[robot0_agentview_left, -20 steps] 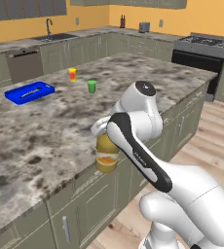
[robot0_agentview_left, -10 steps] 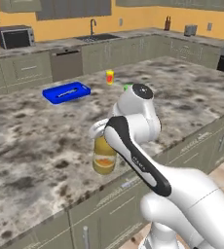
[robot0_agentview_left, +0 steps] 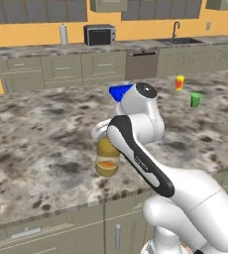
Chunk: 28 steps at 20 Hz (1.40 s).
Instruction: Place the drinks on the dining counter in a tight cluster.
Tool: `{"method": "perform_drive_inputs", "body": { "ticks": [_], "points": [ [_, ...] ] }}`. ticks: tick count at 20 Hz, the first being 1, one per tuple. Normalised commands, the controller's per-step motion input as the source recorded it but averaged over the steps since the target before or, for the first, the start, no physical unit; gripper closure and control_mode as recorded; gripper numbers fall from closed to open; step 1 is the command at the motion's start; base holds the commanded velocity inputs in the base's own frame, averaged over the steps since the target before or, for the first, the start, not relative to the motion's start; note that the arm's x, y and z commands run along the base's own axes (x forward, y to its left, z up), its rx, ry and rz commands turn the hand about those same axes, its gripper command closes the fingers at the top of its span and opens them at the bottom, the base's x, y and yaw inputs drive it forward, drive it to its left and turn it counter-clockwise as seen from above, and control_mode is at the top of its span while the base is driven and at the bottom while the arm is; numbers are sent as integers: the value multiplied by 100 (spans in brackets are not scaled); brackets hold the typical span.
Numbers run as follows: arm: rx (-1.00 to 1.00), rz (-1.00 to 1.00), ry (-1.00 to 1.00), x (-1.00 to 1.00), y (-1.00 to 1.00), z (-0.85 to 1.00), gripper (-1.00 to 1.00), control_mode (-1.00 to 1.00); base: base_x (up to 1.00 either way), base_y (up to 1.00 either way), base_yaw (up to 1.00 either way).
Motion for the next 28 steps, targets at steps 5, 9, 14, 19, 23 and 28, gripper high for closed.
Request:
{"method": "perform_drive_inputs", "body": {
  "ticks": [5,9,14,19,23,28],
  "points": [
    [0,0,0,0,0,0,100,100,47,-11,29],
    [0,0,0,0,0,0,100,100,1,0,0],
    [0,0,0,0,0,0,100,100,8,-3,0],
    [0,0,8,28,-23,-3,100,-100,11,-8,0],
    [0,0,1,38,-37,-1,100,-100,0,0,0],
    [-1,0,3,50,-38,-12,100,-100,0,0,0]
  ]
}}
